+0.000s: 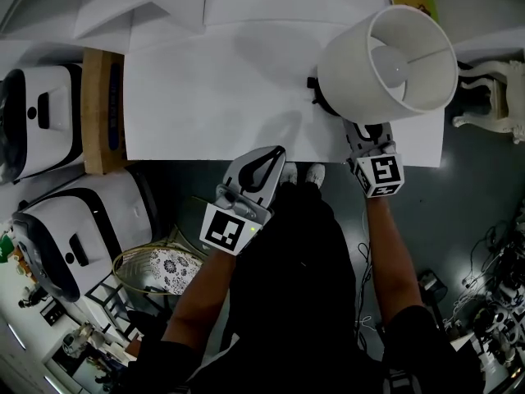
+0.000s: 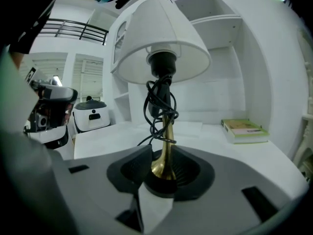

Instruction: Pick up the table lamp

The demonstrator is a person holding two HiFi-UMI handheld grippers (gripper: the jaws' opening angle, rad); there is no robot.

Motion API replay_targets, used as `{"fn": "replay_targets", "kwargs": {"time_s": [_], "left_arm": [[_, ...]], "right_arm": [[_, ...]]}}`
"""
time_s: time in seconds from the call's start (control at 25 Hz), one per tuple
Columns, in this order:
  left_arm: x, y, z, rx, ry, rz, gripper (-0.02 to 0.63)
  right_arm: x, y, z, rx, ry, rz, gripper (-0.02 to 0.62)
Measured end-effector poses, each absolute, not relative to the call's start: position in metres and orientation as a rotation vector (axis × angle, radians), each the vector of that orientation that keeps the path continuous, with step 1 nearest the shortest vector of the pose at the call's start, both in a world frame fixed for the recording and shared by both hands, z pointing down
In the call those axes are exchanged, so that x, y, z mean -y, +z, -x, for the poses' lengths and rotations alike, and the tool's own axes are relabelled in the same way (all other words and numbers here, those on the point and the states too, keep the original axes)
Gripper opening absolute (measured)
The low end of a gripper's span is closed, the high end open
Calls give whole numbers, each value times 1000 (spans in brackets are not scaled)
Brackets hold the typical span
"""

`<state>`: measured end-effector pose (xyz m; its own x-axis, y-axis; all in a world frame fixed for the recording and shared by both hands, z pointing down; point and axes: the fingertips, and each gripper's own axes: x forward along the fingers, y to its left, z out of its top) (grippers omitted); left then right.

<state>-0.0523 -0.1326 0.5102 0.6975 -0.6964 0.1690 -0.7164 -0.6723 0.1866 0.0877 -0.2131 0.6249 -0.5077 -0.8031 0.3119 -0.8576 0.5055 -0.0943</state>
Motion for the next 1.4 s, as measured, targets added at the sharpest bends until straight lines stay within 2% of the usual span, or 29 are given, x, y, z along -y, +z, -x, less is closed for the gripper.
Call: {"fn": "replay_targets", "kwargs": {"time_s": [0.52, 1.4], "left_arm": [[137, 515, 40, 1124, 139, -2660, 20], [143, 513, 36, 1115, 186, -2659, 20]], "right_arm": [[244, 634, -81, 2510, 269, -1383, 130], [266, 644, -71, 2537, 273, -1341, 135]]}}
